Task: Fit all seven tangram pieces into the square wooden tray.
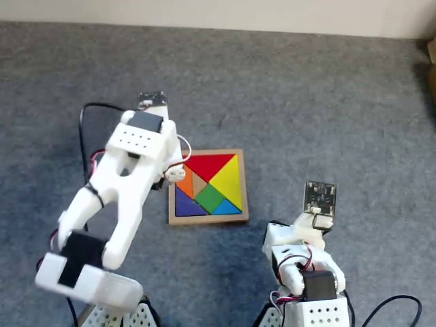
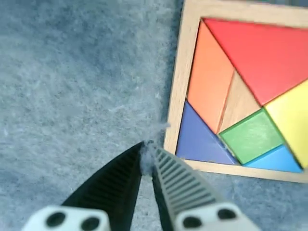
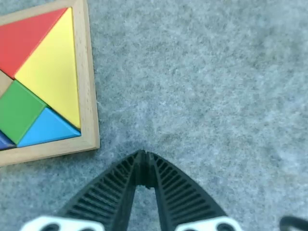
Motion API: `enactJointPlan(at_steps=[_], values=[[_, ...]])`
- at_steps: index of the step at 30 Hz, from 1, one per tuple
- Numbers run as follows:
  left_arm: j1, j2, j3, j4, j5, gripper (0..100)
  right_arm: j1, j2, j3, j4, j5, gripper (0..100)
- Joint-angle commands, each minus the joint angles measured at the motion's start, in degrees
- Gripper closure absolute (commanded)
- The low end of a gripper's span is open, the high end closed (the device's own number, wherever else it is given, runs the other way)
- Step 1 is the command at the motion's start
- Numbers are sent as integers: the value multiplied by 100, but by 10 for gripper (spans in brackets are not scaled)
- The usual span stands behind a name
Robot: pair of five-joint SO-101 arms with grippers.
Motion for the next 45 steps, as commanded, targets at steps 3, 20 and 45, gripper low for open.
enactJointPlan(at_steps=[3,20,45], values=[[-57,-1288,813,-651,-62,995,48,-101,655,-13,53,989],[-84,-3503,3459,-3262,-879,995,48,-92,655,-22,53,989],[-84,-5815,5789,-5380,-2119,994,119,-127,664,-22,53,989]])
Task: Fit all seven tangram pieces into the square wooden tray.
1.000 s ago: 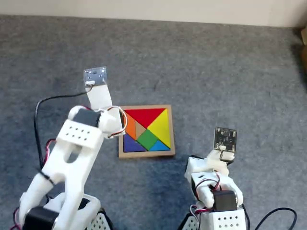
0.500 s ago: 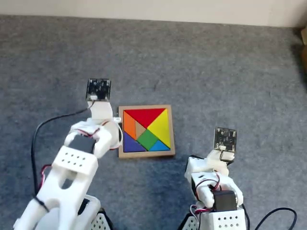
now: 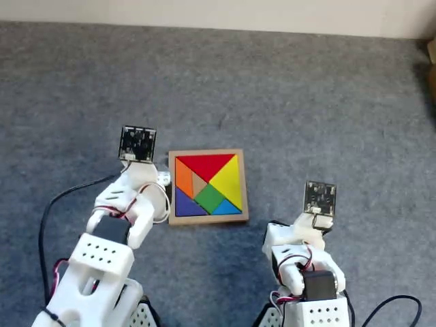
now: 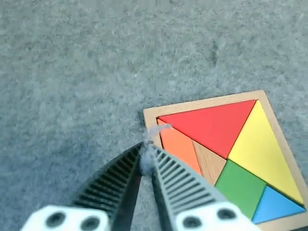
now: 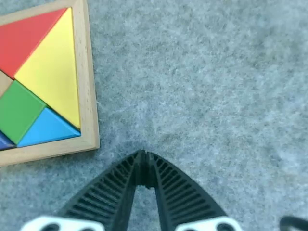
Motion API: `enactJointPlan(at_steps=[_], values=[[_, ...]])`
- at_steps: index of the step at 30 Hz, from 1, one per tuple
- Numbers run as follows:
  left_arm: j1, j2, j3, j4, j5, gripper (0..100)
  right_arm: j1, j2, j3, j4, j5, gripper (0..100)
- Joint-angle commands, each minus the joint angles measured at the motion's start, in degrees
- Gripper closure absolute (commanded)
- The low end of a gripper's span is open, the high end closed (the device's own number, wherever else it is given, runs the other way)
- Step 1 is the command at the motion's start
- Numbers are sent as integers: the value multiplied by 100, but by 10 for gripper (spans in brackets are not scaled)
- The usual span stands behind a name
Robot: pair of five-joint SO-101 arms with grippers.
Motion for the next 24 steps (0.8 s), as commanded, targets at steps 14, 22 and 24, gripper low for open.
enactJointPlan(at_steps=[14,22,24], values=[[-57,-2765,1807,-1213,-316,993,101,-127,673,-22,53,989],[-57,-4031,2220,-914,-316,993,101,-127,673,-22,53,989],[-57,-4242,2211,-677,-316,993,101,-127,673,-22,53,989]])
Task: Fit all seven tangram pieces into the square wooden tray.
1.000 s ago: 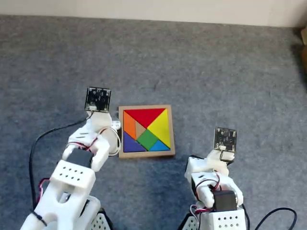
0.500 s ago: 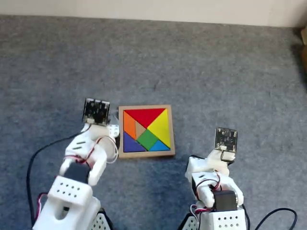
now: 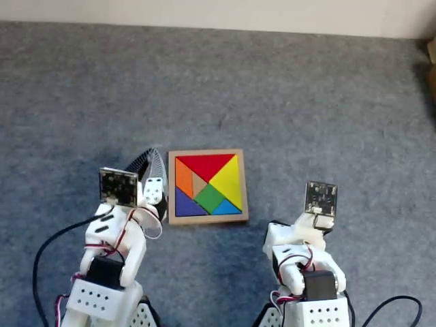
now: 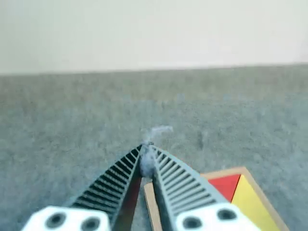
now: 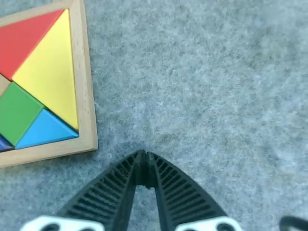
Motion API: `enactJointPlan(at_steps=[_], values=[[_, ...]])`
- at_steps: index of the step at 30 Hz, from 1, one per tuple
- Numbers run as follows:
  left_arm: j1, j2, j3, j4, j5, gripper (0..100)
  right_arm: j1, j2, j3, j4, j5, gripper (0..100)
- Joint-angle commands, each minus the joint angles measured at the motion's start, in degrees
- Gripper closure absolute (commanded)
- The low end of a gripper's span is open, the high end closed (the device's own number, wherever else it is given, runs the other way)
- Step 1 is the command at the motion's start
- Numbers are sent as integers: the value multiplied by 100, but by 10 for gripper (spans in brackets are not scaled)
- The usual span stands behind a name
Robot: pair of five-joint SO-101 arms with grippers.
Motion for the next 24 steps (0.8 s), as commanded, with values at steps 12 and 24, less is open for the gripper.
enactJointPlan(at_steps=[12,24], values=[[-48,-796,84,1363,-53,993,31,-75,673,-22,53,989],[-971,-796,84,3007,-53,993,57,-75,673,391,44,989]])
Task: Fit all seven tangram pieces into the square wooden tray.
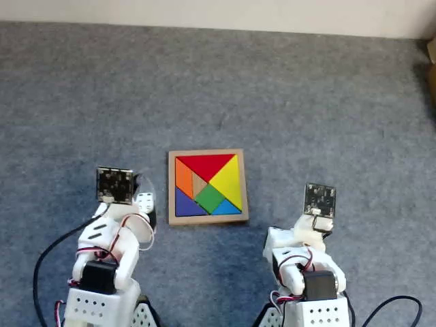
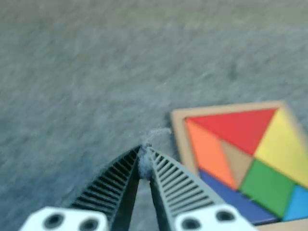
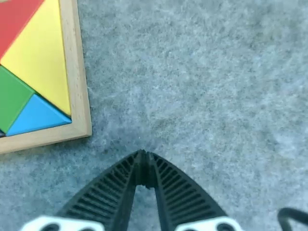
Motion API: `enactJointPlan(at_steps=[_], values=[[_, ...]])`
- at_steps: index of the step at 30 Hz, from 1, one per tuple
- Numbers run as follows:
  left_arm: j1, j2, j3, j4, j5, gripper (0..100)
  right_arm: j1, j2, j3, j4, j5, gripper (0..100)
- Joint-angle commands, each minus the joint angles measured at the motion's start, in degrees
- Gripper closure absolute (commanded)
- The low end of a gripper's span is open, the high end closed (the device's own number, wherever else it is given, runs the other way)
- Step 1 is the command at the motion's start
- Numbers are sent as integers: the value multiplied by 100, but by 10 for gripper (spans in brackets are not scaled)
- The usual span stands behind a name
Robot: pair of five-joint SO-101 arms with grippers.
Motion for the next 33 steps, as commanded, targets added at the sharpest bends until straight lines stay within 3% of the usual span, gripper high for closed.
enactJointPlan(at_steps=[1,9,17,26,33], values=[[-321,-75,119,413,-53,993,57,-75,673,48,44,989],[-312,-75,119,1582,-53,993,57,-75,673,48,44,989],[-338,-66,119,1635,-53,994,57,-75,673,48,44,989],[-347,-66,119,2796,-26,993,57,-75,673,48,44,989],[-347,-66,119,2857,-35,994,57,-75,673,48,44,989]])
